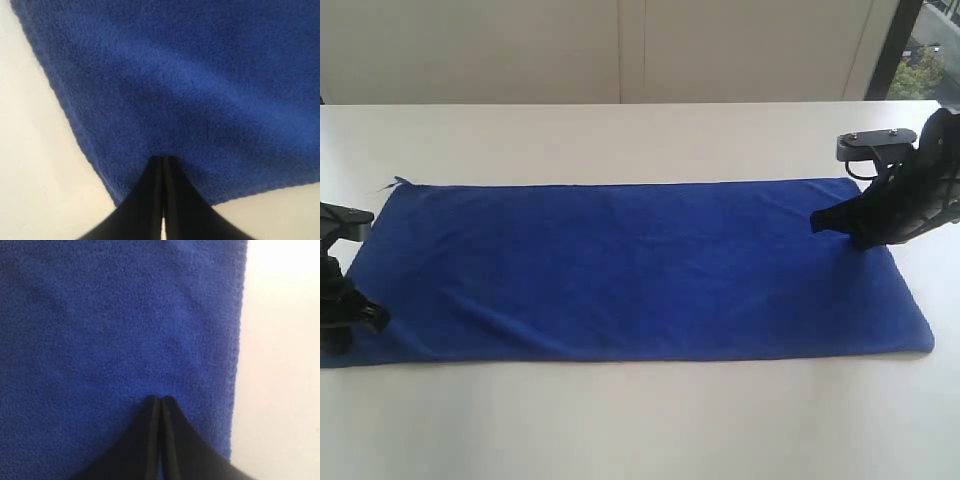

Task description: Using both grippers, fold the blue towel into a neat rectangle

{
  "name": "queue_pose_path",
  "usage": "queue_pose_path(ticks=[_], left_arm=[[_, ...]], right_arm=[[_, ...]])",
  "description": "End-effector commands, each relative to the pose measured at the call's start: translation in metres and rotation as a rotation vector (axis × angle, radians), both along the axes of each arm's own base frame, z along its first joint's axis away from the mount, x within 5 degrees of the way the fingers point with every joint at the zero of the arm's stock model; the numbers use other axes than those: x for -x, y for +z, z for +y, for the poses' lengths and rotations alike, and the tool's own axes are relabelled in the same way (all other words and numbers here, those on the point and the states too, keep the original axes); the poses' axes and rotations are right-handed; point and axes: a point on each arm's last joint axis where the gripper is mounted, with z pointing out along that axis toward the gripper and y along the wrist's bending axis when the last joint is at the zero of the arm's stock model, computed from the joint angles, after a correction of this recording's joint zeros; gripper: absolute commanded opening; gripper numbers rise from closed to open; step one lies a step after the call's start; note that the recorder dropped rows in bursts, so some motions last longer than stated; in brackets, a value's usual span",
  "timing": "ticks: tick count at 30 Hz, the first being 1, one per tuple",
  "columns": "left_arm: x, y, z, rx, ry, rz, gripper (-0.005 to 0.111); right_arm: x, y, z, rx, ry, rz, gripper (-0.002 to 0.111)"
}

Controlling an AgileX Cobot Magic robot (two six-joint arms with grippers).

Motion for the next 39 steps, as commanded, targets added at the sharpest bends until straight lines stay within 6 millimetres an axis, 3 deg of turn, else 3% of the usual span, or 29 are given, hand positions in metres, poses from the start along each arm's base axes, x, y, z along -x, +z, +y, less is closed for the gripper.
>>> queue_pose_path(ticks=[1,12,20,23,29,39], left_arm=[[0.004,-0.006,0.0,-0.023,-0.026,0.059,0.0],[-0.002,-0.004,0.005,-0.074,-0.077,0.004,0.0],[-0.001,0.029,0.003,-0.047,-0.052,-0.135,0.0],[-0.001,0.038,0.0,-0.013,-0.021,-0.183,0.0],[-0.004,0.042,-0.003,0.037,0.024,-0.23,0.0],[-0.008,0.044,-0.005,0.074,0.062,-0.284,0.0]], right_arm=[[0.0,-0.001,-0.003,0.003,0.0,0.004,0.0],[-0.001,0.001,-0.003,0.021,0.039,-0.011,0.0],[0.006,0.04,-0.003,0.01,0.016,-0.064,0.0],[0.013,0.046,-0.003,0.008,0.018,-0.033,0.0],[0.035,0.03,-0.002,0.002,0.023,0.121,0.0],[0.064,0.005,-0.002,-0.001,0.02,0.234,0.0]])
